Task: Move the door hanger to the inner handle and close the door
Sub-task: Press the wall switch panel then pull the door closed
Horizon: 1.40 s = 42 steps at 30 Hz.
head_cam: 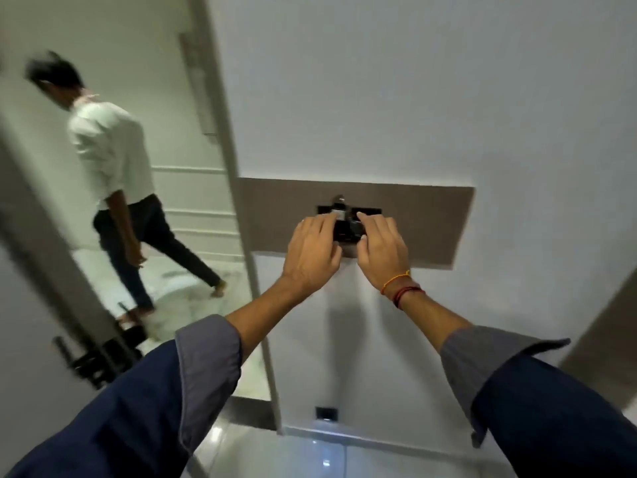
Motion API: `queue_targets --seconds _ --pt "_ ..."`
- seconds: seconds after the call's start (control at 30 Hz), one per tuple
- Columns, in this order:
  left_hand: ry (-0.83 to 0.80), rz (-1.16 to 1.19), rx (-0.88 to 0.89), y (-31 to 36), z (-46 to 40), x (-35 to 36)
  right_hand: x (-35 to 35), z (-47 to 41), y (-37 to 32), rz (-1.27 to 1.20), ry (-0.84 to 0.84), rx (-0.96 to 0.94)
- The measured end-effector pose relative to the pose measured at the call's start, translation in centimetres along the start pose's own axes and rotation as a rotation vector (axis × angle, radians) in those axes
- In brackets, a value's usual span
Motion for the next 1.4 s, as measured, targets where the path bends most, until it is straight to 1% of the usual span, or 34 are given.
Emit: queue_targets --seconds 0.17,0.3,0.37,0.47,0.53,0.63,0.7,0.77,0.9,1.03,1.2,1.27,1.4 --pt "0.206 -0.210 -0.157 -10.3 4.8 -11.8 4.3 -4.5 -13.1 -0.106 -0.017 -0.190" --pt "0.329 -0.308 -0.231 -15.5 9.9 -19.3 6.6 -6.6 -20.3 -0.120 -0.062 -0.250" --pt "0.366 -0.367 -0.228 -17.1 12.2 -21.8 7.4 -7.5 -22.0 -0.095 -0.090 -0.248" --pt "0.401 -0.435 -0.308 -20.0 15.7 -24.9 8.5 -8.7 -24.2 -0.038 -0.125 -0.269" --pt "0.313 -0.410 -0.412 -21.9 17.7 -26.0 9.3 -9.1 -25.0 0.009 -0.145 -0.287" --pt "0.059 -0.333 -0.432 -23.9 18.9 -25.3 9.9 -9.5 -24.8 0.088 -0.194 -0.301" --pt "-0.011 -0.278 -0.423 -24.8 19.2 -24.7 10.1 -9.5 -24.4 0.115 -0.204 -0.296" --pt "-0.019 -0.245 -0.405 -25.2 18.6 -23.9 10.1 -10.0 -23.4 0.149 -0.210 -0.273" --pt "0.040 -0.208 -0.420 -25.9 18.6 -23.0 9.6 -10.9 -22.6 0.180 -0.232 -0.286" --pt "0.049 -0.153 -0.386 -26.2 16.9 -21.0 9.8 -12.0 -19.9 0.224 -0.223 -0.261" --pt "0.047 -0.172 -0.363 -26.9 14.1 -17.8 10.7 -13.1 -18.0 0.242 -0.232 -0.259" --pt "0.062 -0.176 -0.358 -27.0 12.6 -16.2 11.3 -13.1 -17.7 0.236 -0.242 -0.280" --pt "0.044 -0.201 -0.325 -27.9 9.9 -13.4 12.6 -13.1 -18.2 0.197 -0.252 -0.392"
Point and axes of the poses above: each hand's wrist, its own z-axis away from the middle knuckle, its own x-axis out of the palm, y = z × x, the point moved 1 cm from there along -z, towards the middle knuckle, and after that the axes turned 6 degrees about -x, right-handed, at the moved point
